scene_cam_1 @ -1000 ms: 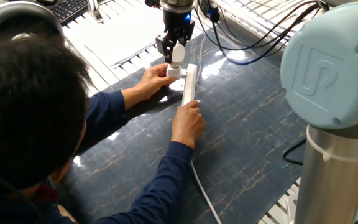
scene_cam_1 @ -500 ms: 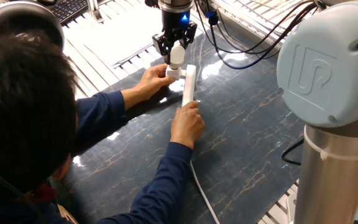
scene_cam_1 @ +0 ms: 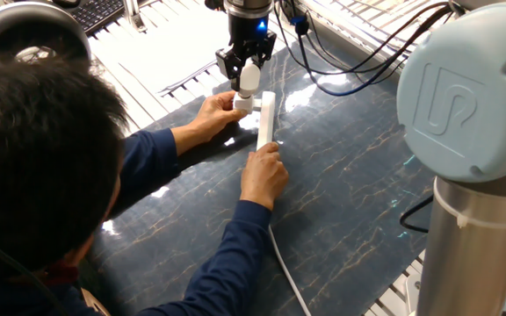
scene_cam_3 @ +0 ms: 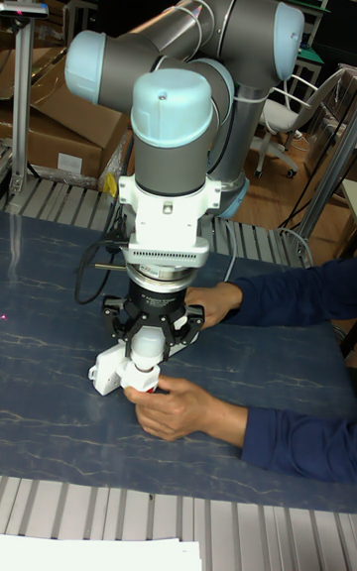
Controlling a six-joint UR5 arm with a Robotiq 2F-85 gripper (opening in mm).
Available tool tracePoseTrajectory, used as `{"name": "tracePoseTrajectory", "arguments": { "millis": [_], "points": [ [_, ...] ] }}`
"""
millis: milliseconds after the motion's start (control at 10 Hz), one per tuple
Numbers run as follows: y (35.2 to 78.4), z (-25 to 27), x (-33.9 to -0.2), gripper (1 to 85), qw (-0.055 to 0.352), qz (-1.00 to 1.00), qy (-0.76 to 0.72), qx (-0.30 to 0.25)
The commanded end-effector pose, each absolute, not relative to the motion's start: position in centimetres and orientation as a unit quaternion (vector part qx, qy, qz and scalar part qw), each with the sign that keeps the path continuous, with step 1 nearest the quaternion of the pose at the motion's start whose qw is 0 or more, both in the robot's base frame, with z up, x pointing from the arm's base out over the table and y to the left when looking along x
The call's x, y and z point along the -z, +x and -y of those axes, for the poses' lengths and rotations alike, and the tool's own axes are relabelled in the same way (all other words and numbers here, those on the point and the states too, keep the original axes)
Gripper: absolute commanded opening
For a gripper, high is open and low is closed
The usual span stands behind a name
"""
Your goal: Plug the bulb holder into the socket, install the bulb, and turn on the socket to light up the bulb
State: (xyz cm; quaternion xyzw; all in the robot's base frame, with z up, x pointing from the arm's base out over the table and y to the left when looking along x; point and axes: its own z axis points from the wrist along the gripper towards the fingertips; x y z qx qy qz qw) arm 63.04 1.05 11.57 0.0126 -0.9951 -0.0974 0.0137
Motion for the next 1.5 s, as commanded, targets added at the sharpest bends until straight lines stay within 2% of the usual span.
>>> {"name": "tracePoseTrajectory", "arguments": {
  "millis": [0, 700, 1100, 1400],
  "points": [
    [63.2, -0.7, -12.0, 70.7, 0.004, 0.995, 0.037, 0.094],
    [63.6, -0.7, -11.9, 78.0, -0.002, 0.994, 0.059, 0.089],
    [64.0, 1.9, -12.3, 78.3, -0.014, 0.983, 0.179, 0.029],
    [63.8, 1.2, -13.0, 78.7, -0.023, 0.968, 0.249, 0.007]
  ]
}}
